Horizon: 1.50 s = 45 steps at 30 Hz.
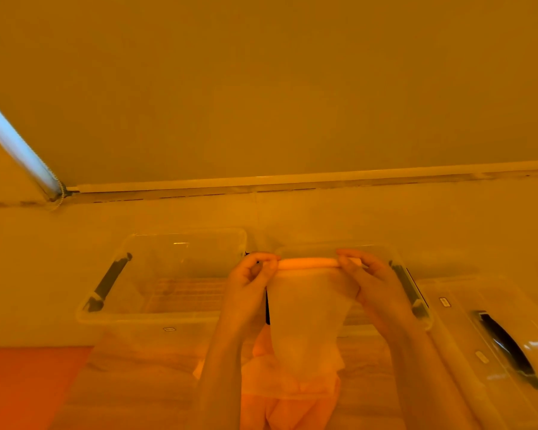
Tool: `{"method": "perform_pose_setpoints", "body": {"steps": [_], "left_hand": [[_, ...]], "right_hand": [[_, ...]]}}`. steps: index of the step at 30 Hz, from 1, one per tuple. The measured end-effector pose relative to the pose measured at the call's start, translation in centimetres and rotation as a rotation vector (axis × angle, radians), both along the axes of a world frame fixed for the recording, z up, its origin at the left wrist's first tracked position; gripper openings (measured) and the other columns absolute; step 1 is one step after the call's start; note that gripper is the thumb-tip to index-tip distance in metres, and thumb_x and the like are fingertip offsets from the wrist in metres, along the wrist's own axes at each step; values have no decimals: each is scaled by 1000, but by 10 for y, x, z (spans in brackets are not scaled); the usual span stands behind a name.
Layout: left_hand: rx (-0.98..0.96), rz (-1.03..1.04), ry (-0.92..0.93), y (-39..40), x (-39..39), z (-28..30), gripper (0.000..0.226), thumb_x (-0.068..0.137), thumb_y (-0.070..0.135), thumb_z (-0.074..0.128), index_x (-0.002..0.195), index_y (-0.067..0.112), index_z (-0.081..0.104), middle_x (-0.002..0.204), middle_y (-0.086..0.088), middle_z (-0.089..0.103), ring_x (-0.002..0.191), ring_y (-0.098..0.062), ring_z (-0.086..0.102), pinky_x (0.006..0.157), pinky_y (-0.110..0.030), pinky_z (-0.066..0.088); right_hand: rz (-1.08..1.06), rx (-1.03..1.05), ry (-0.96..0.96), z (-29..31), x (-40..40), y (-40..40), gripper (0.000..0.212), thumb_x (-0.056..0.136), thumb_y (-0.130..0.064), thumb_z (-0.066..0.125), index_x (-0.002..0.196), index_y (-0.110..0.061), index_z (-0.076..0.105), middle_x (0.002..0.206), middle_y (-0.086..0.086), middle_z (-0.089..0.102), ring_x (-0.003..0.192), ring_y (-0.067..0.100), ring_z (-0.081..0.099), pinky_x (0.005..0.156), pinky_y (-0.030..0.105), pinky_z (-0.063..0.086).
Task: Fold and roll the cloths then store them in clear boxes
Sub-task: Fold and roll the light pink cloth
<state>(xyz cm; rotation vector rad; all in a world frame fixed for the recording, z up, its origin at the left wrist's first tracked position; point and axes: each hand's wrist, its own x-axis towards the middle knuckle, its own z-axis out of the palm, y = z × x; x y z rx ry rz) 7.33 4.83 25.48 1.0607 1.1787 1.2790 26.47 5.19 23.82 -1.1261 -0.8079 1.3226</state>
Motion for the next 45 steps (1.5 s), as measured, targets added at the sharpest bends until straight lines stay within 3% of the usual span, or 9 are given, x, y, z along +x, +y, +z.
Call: {"method": "perform_pose_setpoints", "body": {"steps": [6, 11, 16, 20, 24, 29, 36, 39, 45], "left_hand": [[14, -65, 96, -2, -12, -4, 15, 89, 11, 58, 98, 20, 66, 86, 1, 72, 74, -7, 69, 58, -14, 51], [-1, -70, -67, -6, -12, -2, 16, 91, 3, 54, 104, 5, 62, 75, -9, 66, 58, -8, 66, 49, -17, 49], [-29, -48, -92, -5, -15, -8, 18, 90, 1, 53, 103, 7, 63, 84, -7, 65, 65, -9, 64, 53, -19, 51], [-8, -46, -41, -5, -16, -10, 14, 91, 11, 55, 95, 10, 68, 92, -2, 62, 73, -4, 63, 58, -17, 51], [5, -77, 5, -6, -17, -9, 22, 91, 10, 56, 111, 13, 64, 89, 3, 67, 67, -1, 66, 53, -14, 50], [22, -71, 70, -6, -23, -12, 17, 90, 11, 57, 96, 23, 67, 79, 5, 72, 70, -3, 67, 56, -11, 48], [13, -37, 76, -3, -28, -20, 17, 90, 15, 59, 101, 24, 68, 85, 1, 70, 72, -6, 65, 56, -17, 49], [-8, -33, 52, -1, -28, -22, 13, 87, 29, 63, 96, 26, 71, 101, 0, 67, 92, -17, 62, 73, -31, 52], [27, -35, 90, -1, -28, -22, 20, 90, 17, 58, 106, 24, 67, 90, 5, 67, 77, -6, 64, 57, -13, 47]], "right_hand": [[49, -14, 36, 1, -3, -9, 15, 89, -4, 54, 92, -10, 67, 78, 5, 72, 71, 14, 68, 65, 24, 57], [95, -11, -55, 1, -2, -15, 13, 89, -11, 55, 95, -13, 66, 82, 1, 73, 72, 16, 71, 60, 27, 58], [86, -24, 30, -4, -2, -17, 15, 85, -9, 58, 97, -12, 67, 82, -1, 74, 76, 16, 70, 67, 32, 59], [17, -45, -18, -4, -6, -18, 25, 72, -32, 65, 92, -17, 70, 89, 6, 68, 77, 18, 64, 71, 40, 50], [12, -54, -31, -8, -4, -17, 19, 84, -19, 63, 101, -19, 68, 95, 7, 68, 84, 20, 66, 75, 38, 53], [59, -48, -35, -8, -2, -19, 15, 89, -13, 56, 99, -16, 68, 92, 8, 72, 85, 23, 68, 79, 40, 53], [74, -81, -3, -11, -9, -14, 16, 90, -8, 55, 100, -14, 66, 85, 4, 72, 75, 16, 69, 69, 36, 57], [32, -81, -23, -11, -13, -13, 11, 87, -17, 60, 95, -17, 68, 87, 5, 69, 76, 17, 66, 72, 41, 54], [11, -65, -7, -13, -15, -12, 18, 86, -13, 62, 101, -21, 66, 90, 4, 71, 78, 15, 68, 67, 30, 56]]}}
